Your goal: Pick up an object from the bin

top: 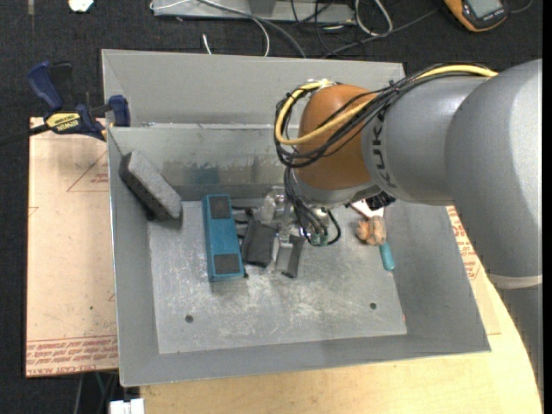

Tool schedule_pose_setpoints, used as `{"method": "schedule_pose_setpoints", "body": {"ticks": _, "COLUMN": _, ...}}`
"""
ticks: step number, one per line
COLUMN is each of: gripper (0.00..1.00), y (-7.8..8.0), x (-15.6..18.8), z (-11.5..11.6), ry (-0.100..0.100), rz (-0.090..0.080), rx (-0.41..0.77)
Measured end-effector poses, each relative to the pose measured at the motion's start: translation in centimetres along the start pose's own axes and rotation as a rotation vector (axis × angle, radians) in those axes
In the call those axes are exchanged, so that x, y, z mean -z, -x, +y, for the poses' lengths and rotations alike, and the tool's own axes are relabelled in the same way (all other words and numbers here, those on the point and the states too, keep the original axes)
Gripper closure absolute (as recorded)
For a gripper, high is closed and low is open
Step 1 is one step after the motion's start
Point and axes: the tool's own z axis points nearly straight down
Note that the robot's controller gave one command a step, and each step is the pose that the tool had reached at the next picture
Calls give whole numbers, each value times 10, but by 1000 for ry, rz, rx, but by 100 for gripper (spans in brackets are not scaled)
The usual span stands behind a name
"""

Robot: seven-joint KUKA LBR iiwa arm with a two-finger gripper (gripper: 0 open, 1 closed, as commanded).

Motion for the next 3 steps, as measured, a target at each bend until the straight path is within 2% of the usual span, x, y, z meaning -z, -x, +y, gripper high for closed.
{"method": "schedule_pose_setpoints", "body": {"ticks": 1, "gripper": 100, "y": 10, "x": -18, "z": -9, "ry": -2, "rz": 5, "rx": -64}}
{"method": "schedule_pose_setpoints", "body": {"ticks": 2, "gripper": 100, "y": 10, "x": -18, "z": -9, "ry": -2, "rz": 5, "rx": -64}}
{"method": "schedule_pose_setpoints", "body": {"ticks": 3, "gripper": 100, "y": -13, "x": -6, "z": -19, "ry": -2, "rz": 6, "rx": 75}}
